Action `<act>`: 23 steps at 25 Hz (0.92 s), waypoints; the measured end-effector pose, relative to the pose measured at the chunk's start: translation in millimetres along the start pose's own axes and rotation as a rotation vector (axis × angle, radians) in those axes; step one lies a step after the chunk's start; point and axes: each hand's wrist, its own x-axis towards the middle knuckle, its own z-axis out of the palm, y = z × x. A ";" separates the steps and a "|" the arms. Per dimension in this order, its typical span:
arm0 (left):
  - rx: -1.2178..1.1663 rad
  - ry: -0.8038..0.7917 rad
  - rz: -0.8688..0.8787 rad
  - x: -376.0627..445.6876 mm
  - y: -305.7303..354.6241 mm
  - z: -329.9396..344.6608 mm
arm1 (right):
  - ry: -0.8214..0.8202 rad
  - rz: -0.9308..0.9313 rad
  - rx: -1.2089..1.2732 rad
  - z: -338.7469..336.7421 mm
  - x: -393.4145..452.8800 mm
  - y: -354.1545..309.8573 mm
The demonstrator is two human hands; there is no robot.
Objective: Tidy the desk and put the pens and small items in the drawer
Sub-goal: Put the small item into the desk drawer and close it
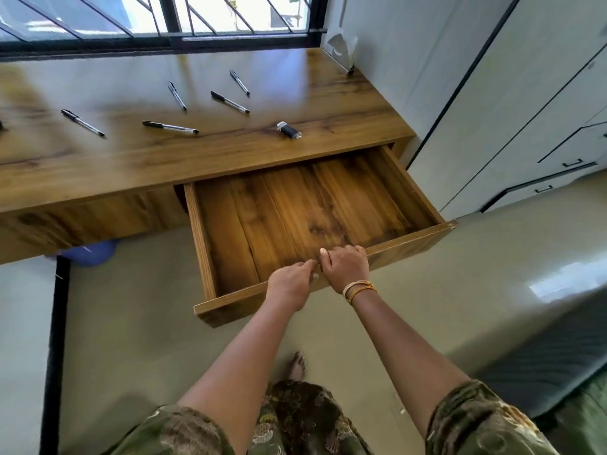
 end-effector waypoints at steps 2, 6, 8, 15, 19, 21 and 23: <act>0.004 0.004 -0.005 -19.5 10.0 8.6 | -0.006 0.000 -0.016 1.2 -23.8 3.1; -0.005 -0.008 -0.056 -27.0 11.4 6.1 | -0.054 -0.015 -0.009 -0.9 -30.7 2.2; -0.010 -0.080 -0.077 -25.5 13.2 1.2 | -0.111 -0.033 -0.027 -3.6 -27.7 2.7; -0.290 -0.100 -0.169 4.0 7.4 -39.9 | -0.360 0.010 0.211 -41.3 10.7 5.7; -0.206 0.140 -0.085 39.8 -2.0 -87.1 | -0.278 -0.002 0.296 -70.3 72.3 -2.1; -0.157 0.187 -0.090 70.7 -11.1 -108.0 | -0.219 -0.009 0.320 -80.8 113.8 -9.3; -0.139 0.200 -0.149 105.9 -23.3 -123.9 | -0.187 -0.018 0.346 -84.8 159.9 -16.2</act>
